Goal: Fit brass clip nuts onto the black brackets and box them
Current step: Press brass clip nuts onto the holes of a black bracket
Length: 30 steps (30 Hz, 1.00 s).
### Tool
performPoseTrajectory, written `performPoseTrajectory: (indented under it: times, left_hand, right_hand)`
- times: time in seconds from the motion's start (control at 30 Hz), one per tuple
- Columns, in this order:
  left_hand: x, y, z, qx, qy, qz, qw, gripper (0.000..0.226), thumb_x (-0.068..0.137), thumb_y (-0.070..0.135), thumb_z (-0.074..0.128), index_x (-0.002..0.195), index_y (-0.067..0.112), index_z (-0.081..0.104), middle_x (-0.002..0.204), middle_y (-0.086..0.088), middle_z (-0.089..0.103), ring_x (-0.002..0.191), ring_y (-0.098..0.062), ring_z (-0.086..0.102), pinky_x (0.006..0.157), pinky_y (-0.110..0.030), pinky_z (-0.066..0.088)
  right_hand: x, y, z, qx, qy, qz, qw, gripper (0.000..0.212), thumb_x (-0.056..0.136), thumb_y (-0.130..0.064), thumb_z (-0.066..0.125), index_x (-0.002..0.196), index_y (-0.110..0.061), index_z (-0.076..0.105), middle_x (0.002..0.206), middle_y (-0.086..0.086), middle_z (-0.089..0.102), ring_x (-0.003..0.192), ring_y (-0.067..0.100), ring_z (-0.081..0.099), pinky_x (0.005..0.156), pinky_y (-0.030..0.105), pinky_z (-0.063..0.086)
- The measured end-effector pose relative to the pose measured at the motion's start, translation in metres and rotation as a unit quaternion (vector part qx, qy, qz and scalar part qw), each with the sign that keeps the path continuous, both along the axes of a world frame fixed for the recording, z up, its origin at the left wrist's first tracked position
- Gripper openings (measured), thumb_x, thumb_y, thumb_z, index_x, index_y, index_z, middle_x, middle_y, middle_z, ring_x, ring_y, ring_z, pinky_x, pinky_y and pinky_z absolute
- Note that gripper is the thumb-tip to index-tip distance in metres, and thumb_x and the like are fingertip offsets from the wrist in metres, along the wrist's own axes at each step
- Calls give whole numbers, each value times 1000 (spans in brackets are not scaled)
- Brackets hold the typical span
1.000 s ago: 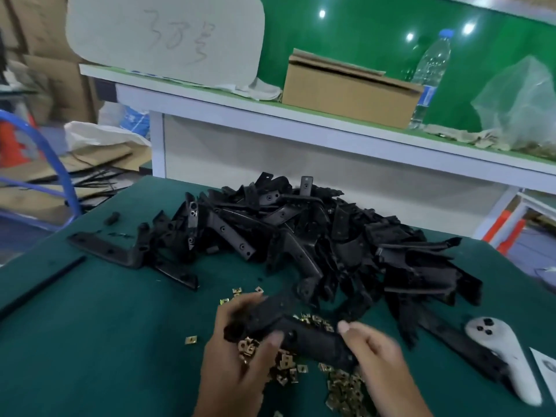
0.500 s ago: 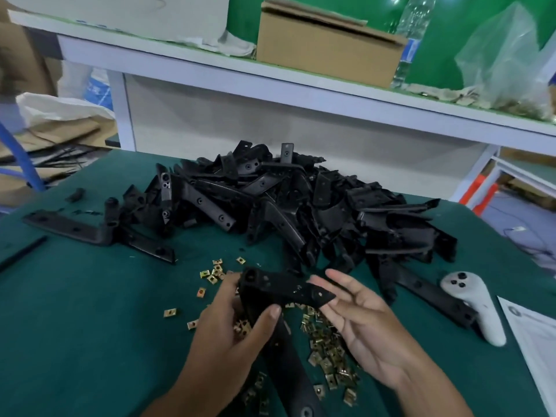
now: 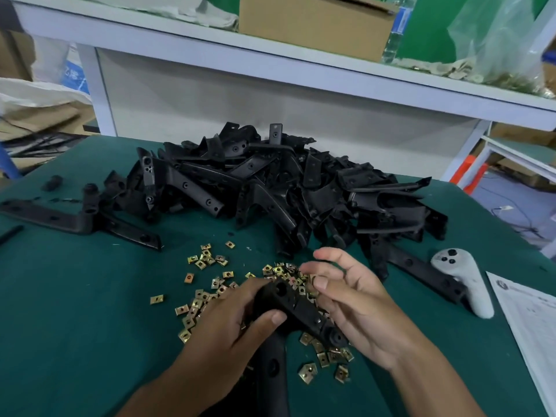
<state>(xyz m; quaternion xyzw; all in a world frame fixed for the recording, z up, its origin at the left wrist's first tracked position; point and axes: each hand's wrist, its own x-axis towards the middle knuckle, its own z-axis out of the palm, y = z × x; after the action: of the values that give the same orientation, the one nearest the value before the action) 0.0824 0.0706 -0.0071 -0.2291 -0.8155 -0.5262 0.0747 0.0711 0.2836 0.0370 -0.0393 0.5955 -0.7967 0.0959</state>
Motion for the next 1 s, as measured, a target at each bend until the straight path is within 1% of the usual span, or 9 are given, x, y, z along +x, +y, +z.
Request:
performPoseTrajectory:
  times: [0.07, 0.2, 0.27, 0.4, 0.47, 0.53, 0.73, 0.9, 1.0]
  left_hand:
    - [0, 0, -1, -9, 4, -8, 1000, 26, 89, 67, 44, 114, 74, 45, 91, 36, 64, 83, 13, 59, 74, -4, 41]
    - [-1, 0, -1, -6, 2, -16, 1000, 32, 90, 62, 47, 120, 74, 45, 97, 36, 66, 90, 12, 61, 73, -2, 42]
    - [-1, 1, 0, -3, 3, -16, 1000, 31, 92, 60, 48, 120, 72, 47, 99, 37, 66, 91, 13, 62, 72, -1, 42]
    - [-1, 1, 0, -5, 4, -11, 1000, 30, 90, 73, 45, 120, 73, 45, 102, 39, 65, 94, 13, 61, 73, -3, 42]
    - [-1, 0, -3, -9, -4, -6, 1000, 38, 83, 87, 36, 118, 74, 43, 100, 36, 65, 94, 8, 62, 72, -10, 44]
    - [-2, 0, -7, -10, -8, -5, 1000, 43, 79, 92, 33, 117, 75, 43, 99, 32, 66, 93, 3, 63, 71, -13, 43]
    - [-3, 0, -8, -22, -13, -6, 1000, 39, 80, 91, 32, 113, 73, 43, 97, 33, 65, 89, 2, 60, 67, -17, 40]
    - [-2, 0, -7, -18, -17, 1, 1000, 34, 82, 87, 35, 112, 74, 43, 95, 35, 64, 87, 6, 59, 66, -14, 39]
    - [-1, 0, -6, -16, -13, -1, 1000, 37, 81, 90, 32, 112, 74, 43, 94, 35, 64, 85, 6, 59, 65, -15, 39]
  right_hand:
    - [1, -1, 0, 14, 13, 8, 1000, 33, 77, -11, 81, 107, -18, 67, 99, 7, 74, 72, 7, 64, 59, 17, 47]
    - [4, -3, 3, 37, 35, 37, 998, 46, 83, -16, 81, 121, -13, 57, 110, 14, 76, 70, 5, 65, 60, 15, 49]
    - [5, -4, 3, 38, 41, 36, 998, 48, 83, -17, 81, 122, -12, 54, 111, 15, 76, 67, 4, 64, 58, 14, 48]
    - [4, -6, 1, 32, 40, 16, 999, 39, 74, -21, 87, 107, -22, 68, 95, 8, 75, 61, 4, 58, 52, 16, 44]
    - [5, -7, 1, 29, 41, 5, 999, 35, 73, -19, 86, 103, -23, 70, 90, 6, 73, 58, 3, 56, 51, 16, 43]
    - [6, -9, 2, 32, 44, 5, 999, 34, 73, -19, 85, 103, -23, 68, 88, 5, 73, 57, 2, 55, 51, 16, 42]
    - [8, -13, 1, 75, 34, -2, 997, 36, 71, -24, 87, 102, -24, 69, 87, 5, 72, 58, 9, 50, 53, 19, 40]
    - [9, -12, 5, 45, 21, -25, 998, 49, 71, -22, 85, 113, -14, 61, 83, 3, 71, 65, 8, 58, 55, 20, 43]
    - [10, -14, 5, 42, 24, -20, 999, 50, 70, -22, 85, 112, -13, 61, 84, 4, 71, 63, 9, 56, 53, 19, 42]
